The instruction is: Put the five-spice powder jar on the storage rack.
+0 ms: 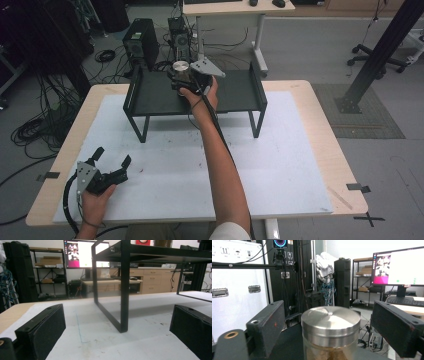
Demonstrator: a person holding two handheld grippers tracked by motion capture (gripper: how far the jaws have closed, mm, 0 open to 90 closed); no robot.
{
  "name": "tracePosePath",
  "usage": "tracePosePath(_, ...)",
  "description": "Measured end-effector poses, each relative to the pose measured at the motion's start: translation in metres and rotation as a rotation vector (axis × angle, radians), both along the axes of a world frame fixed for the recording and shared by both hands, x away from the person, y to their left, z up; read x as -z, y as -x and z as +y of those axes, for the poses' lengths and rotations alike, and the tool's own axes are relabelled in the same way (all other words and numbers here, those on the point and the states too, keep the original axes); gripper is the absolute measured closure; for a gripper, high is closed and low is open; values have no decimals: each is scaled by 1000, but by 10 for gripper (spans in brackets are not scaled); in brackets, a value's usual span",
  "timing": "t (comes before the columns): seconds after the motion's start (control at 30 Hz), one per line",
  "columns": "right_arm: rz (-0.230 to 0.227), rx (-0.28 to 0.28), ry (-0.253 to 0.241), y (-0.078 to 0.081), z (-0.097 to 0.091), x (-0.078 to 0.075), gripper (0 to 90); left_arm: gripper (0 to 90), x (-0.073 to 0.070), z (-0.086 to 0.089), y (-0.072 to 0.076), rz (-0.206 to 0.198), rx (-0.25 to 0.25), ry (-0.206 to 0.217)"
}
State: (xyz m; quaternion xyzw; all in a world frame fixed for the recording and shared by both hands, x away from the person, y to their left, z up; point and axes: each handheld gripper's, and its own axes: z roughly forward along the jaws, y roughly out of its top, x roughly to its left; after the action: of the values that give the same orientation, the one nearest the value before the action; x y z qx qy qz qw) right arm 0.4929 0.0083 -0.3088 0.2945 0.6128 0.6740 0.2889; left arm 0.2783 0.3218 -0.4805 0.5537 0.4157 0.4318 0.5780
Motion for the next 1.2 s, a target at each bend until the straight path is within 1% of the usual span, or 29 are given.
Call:
tracePosePath(0.13,-15,10,-17,7,-7,-8,72,5,0,0,0,0,1,-1)
tracePosePath(0.23,-26,5,-9,14,-13,-15,68,5,0,0,0,0,1,-1)
tracePosePath(0.47,-52,4,-11,34,-32,-27,45,5,0,0,0,0,1,0)
tracePosePath(0.53,-74,11,-9,40,-38,-30,44,5,0,0,0,1,1,2)
tracePosePath(0.63,-95,16,-14,50,-47,-33,44,5,0,0,0,0,1,2)
tracePosePath(0.9,-128,36,-15,71,-74,-38,45,6,0,0,0,0,1,0)
tracePosePath(1.03,-139,40,-27,82,-90,-37,47,6,0,0,0,0,1,0)
tracePosePath(1.2,-151,63,-6,97,-109,-33,52,6,0,0,0,1,0,1)
